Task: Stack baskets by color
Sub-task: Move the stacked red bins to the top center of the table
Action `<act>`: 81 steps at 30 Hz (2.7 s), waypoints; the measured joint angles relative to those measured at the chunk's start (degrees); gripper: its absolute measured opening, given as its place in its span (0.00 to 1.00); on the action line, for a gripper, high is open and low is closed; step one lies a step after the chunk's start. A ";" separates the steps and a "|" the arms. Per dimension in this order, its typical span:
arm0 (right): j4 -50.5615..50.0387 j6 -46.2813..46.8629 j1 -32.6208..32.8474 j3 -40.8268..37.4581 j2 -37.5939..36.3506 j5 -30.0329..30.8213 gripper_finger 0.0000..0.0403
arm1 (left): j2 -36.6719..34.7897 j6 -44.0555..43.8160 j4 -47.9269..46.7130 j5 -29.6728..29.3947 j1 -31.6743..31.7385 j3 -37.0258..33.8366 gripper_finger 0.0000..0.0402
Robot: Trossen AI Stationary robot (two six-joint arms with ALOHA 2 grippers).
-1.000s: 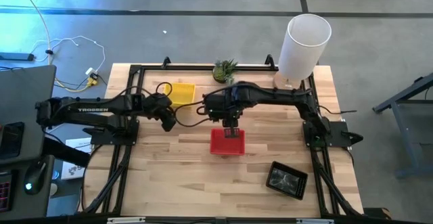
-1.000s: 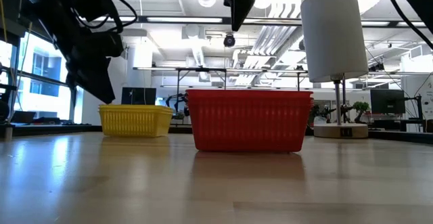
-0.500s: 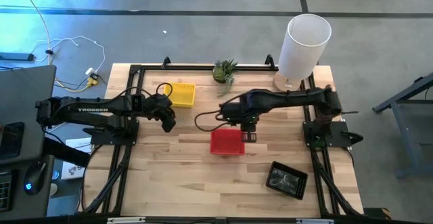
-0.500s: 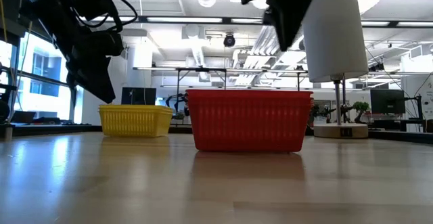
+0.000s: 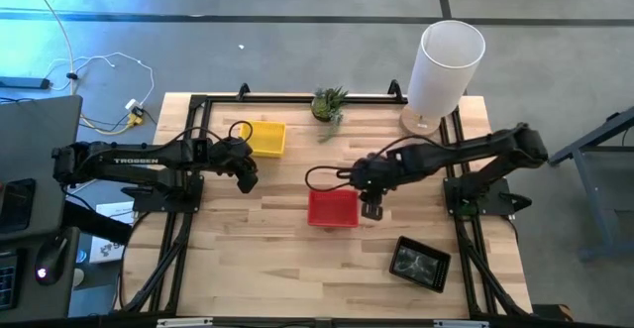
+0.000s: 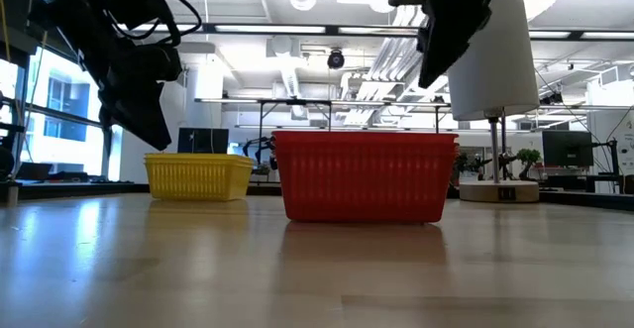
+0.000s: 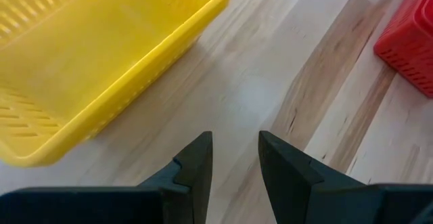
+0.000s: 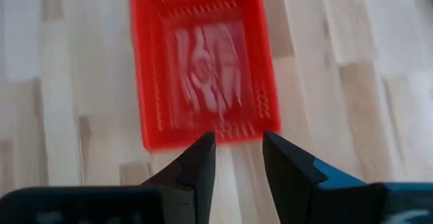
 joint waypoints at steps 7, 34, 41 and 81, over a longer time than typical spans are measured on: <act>15.30 -0.14 0.48 -8.62 -0.31 -1.16 0.27 | 0.00 -1.15 0.52 0.16 -2.07 0.02 0.27; 25.66 -11.13 1.38 -1.31 16.13 -4.21 0.27 | 0.02 -9.53 6.56 0.09 -17.64 0.04 0.27; 22.24 -11.28 -0.26 0.45 18.55 -2.24 0.27 | 0.04 -9.51 6.51 0.00 -17.64 0.04 0.27; 28.50 -11.30 -16.59 0.24 21.50 7.34 0.27 | 0.04 -9.01 6.39 -0.78 -17.44 0.02 0.27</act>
